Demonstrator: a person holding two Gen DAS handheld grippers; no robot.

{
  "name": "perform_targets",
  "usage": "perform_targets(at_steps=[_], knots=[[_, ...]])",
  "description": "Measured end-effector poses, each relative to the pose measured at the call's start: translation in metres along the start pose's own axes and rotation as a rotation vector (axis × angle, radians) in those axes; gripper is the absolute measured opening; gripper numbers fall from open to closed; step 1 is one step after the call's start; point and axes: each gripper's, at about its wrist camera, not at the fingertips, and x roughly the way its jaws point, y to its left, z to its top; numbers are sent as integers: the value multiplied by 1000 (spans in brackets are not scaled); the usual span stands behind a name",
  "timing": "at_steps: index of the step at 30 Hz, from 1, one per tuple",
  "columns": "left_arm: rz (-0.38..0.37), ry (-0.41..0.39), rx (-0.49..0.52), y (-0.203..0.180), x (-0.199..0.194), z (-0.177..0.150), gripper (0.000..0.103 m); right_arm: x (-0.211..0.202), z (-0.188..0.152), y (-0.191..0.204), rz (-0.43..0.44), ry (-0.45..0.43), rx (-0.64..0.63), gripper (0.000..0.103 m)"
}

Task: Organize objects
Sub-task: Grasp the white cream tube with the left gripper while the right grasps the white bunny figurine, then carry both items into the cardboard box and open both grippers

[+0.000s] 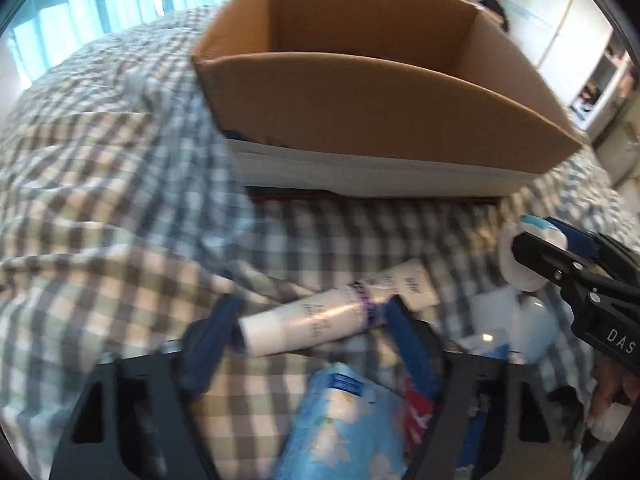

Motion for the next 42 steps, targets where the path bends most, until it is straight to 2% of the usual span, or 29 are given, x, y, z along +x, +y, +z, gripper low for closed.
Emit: perform_targets(at_steps=[1,4,8,14,21,24,27,32,42], knots=[[-6,3,5,-2,0,-1,65,-4,0,-1,9,-4,2,62],[-46,15,24,-7,-3,-4,44,-16,-3,-4,18,-26,4,62],[-22,6,70,-18,-9,-9,35,-29,-6,-8,28,-48,12,62],[39,-16,205,-49,-24,-17,26,-35,-12,-12,29,-64,16,62],[2,28,227,-53,-15,-8,26,-36,-13,-10,19,-62,2,62],[-53,88,192,-46,2,10,26,-33,-13,-9,10,-57,2,62],[-90,115,156,-40,11,17,26,-32,-14,-10,5,-53,6,62],[-42,37,210,-43,3,13,25,-32,-15,-5,-5,-57,-11,62],[50,-109,150,-32,-63,1,19,-60,-15,17,-46,-116,-93,62]])
